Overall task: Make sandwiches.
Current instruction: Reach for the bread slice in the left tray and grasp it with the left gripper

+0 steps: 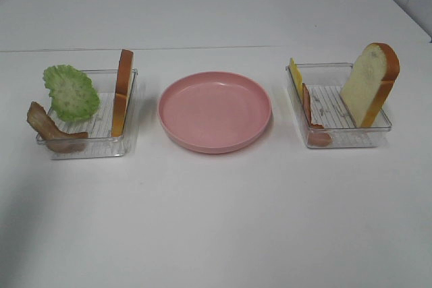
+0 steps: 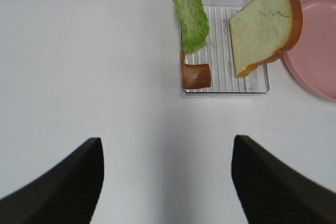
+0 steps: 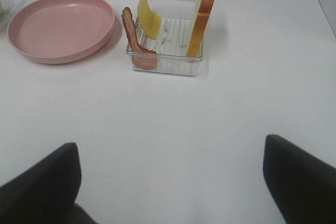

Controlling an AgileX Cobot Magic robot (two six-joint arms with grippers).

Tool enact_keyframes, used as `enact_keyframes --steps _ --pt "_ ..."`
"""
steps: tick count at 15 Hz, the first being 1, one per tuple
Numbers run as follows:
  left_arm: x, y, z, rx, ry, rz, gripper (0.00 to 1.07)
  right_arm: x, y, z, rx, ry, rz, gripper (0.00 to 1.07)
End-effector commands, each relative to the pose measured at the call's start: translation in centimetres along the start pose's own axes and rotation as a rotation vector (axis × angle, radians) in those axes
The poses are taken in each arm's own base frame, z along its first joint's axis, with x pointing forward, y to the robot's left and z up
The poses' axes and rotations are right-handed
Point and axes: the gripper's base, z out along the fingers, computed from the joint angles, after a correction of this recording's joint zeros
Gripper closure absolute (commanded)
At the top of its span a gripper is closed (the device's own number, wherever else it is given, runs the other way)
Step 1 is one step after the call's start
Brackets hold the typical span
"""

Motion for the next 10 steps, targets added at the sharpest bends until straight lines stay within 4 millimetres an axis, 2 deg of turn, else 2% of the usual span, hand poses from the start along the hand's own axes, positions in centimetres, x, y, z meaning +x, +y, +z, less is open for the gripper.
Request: enact_keyframes --steps 1,4,5,6,7,10 --pt "-3.2 -0.4 3.7 0.054 0.101 -0.001 0.40 0.1 0.0 -0.2 0.012 -0.024 -0.013 0.19" --pt "-5.5 -1.3 6.7 0.093 0.249 0.000 0.40 0.1 0.0 -0.2 0.012 -0.024 -0.013 0.19" --pt "-6.9 -3.1 8.6 0.116 0.335 0.026 0.40 0.1 0.0 -0.2 0.012 -0.024 -0.013 0.19" --pt "-7.5 -4.5 9.5 0.129 0.356 0.047 0.40 0.1 0.0 -0.2 0.012 -0.024 -0.013 0.19" --pt "-7.6 -5.1 9.8 0.131 0.365 0.062 0.40 0.1 0.0 -0.2 0.012 -0.024 -0.013 0.19" --pt "-8.4 -9.5 12.7 0.100 0.420 0.178 0.40 0.1 0.0 -0.2 0.011 -0.024 -0.013 0.19"
